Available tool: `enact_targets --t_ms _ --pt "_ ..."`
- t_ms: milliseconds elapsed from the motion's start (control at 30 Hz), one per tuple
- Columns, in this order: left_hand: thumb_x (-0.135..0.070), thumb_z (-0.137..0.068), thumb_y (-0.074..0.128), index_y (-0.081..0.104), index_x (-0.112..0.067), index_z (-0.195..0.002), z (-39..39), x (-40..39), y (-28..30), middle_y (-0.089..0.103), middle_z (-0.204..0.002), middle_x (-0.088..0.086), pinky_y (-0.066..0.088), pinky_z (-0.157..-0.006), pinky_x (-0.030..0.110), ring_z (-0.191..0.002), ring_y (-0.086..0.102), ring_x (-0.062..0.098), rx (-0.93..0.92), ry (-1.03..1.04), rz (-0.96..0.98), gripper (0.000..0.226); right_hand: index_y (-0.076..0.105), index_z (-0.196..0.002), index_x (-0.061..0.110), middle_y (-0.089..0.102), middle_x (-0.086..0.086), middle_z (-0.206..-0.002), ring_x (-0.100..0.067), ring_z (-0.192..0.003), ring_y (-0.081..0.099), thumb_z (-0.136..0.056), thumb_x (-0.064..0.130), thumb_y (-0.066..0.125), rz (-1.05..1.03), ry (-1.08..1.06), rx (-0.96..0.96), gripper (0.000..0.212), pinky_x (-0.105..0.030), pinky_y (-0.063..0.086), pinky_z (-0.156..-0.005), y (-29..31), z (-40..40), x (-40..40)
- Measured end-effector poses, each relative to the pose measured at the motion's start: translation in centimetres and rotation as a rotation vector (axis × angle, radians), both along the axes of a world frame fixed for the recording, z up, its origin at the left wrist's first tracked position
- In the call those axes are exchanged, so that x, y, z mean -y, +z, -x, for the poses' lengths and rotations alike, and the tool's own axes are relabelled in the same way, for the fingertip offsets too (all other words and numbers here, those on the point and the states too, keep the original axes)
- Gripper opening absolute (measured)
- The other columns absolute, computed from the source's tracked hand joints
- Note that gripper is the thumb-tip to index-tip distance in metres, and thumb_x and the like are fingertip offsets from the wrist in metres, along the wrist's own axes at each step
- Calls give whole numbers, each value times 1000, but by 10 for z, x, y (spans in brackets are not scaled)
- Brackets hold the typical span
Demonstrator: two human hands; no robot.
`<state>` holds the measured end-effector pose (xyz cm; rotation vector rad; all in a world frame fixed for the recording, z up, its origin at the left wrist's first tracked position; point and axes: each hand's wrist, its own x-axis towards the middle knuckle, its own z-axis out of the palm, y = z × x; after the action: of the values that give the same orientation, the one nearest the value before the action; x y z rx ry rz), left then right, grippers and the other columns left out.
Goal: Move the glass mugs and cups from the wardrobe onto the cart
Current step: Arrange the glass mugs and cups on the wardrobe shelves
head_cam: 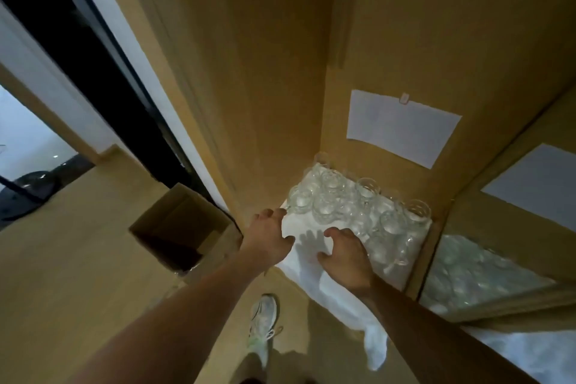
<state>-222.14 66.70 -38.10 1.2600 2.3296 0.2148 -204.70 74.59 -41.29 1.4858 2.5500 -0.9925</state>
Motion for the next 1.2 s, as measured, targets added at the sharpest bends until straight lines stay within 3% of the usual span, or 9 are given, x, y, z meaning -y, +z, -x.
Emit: enact_targets --t_ms 233,567,733,867,1200 --pt "-40 -89 66 45 -19 -146 35 -75 -38 54 -137 11 46 -101 38 -127 49 34 103 -190 12 64 52 -138 22 57 -5 -129 -22 -124 54 -92 38 67 52 -183 98 52 -26 41 -103 -31 19 -28" --pt "-40 -88 70 43 -18 -149 50 -166 -91 51 -143 11 39 -108 34 -133 45 31 244 -443 77 70 49 -138 28 50 -1 -135 -20 -126 50 -90 41 66 209 -589 195 53 -27 41 -101 -65 20 -53" --pt "-40 -88 73 37 -20 -153 33 -190 -118 43 -149 8 30 -112 33 -140 35 29 299 -509 93 77 51 -135 27 53 -3 -129 -20 -120 55 -88 39 68 288 -774 204 52 -27 42 -99 -83 10 -51" --pt "-39 -86 76 39 -19 -151 20 -202 -147 43 -151 7 32 -113 35 -142 35 28 324 -535 92 78 51 -136 23 55 -5 -124 -21 -111 58 -89 38 70 327 -914 179 53 -27 43 -94 -108 1 -52" --pt "-35 -79 84 32 -17 -156 -7 -238 -246 37 -158 6 29 -114 32 -145 33 23 345 -489 14 95 36 -150 14 51 -14 -142 -30 -131 49 -79 39 83 295 -1310 20 89 -38 43 -103 -214 -20 -80"
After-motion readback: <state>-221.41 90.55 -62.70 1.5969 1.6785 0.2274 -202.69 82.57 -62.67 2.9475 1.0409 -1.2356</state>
